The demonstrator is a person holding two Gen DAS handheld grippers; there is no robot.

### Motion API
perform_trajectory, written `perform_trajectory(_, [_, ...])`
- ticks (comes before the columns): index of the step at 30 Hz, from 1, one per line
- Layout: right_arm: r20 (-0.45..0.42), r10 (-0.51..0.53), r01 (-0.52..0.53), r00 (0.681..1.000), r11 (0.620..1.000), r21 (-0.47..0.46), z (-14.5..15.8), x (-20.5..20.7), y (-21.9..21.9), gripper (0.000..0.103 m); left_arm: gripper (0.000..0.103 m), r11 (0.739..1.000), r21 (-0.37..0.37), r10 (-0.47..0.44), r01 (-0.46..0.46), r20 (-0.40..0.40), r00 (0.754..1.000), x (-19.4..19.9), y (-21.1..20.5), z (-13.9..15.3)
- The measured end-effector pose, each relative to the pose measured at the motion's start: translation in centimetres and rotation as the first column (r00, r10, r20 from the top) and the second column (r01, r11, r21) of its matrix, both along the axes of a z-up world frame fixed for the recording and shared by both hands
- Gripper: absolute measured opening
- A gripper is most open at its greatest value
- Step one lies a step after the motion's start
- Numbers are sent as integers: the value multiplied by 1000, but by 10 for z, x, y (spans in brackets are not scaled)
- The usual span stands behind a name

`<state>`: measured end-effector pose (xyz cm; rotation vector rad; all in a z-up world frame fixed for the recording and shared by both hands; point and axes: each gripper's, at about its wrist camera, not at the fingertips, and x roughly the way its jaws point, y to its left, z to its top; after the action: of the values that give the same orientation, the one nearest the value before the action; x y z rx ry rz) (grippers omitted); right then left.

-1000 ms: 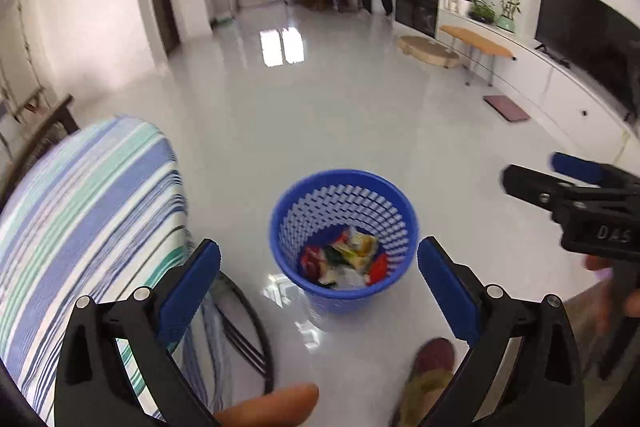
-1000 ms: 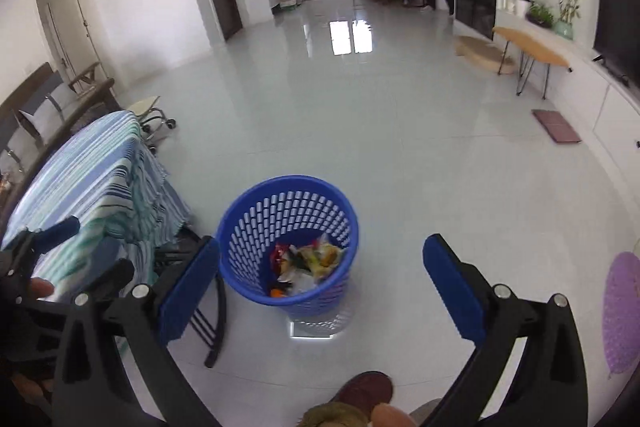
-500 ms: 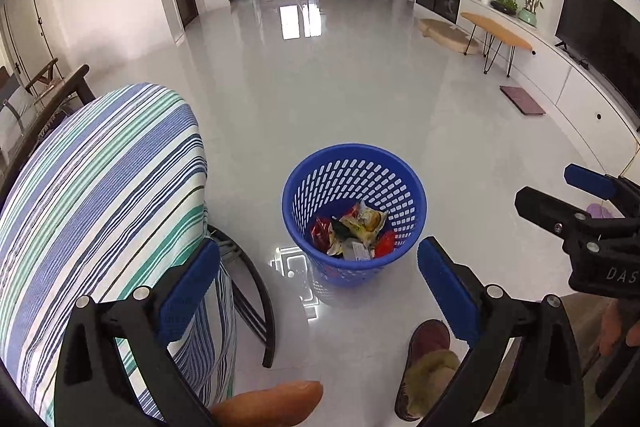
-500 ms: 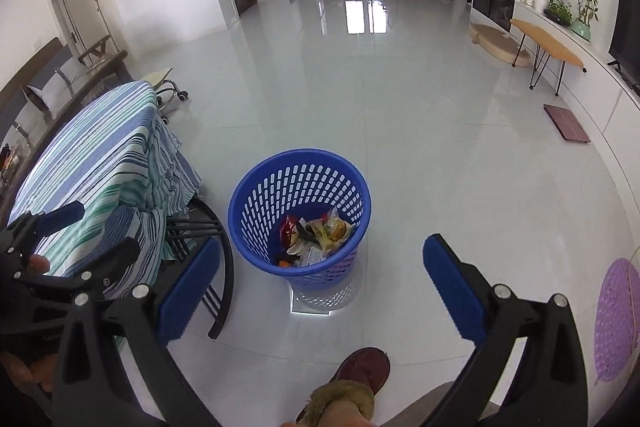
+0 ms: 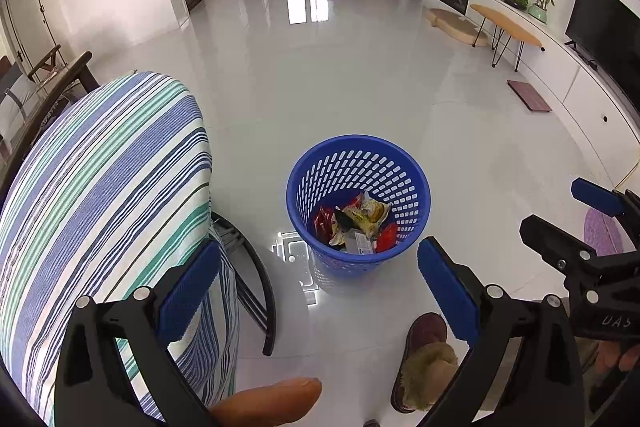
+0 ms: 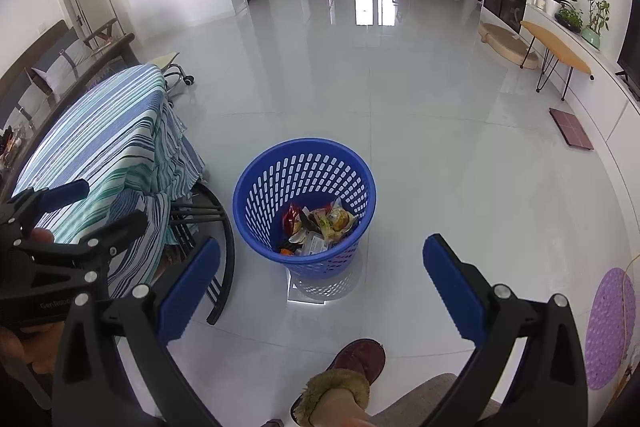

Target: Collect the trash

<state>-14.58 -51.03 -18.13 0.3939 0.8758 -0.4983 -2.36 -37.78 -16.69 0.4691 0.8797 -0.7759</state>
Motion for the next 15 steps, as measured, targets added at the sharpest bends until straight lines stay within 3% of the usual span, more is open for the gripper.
perform_trajectory(15, [-10, 6, -6, 1000, 1000, -6, -1, 6, 4, 98, 98, 1000, 9, 18, -18, -3, 1000, 4, 1, 1])
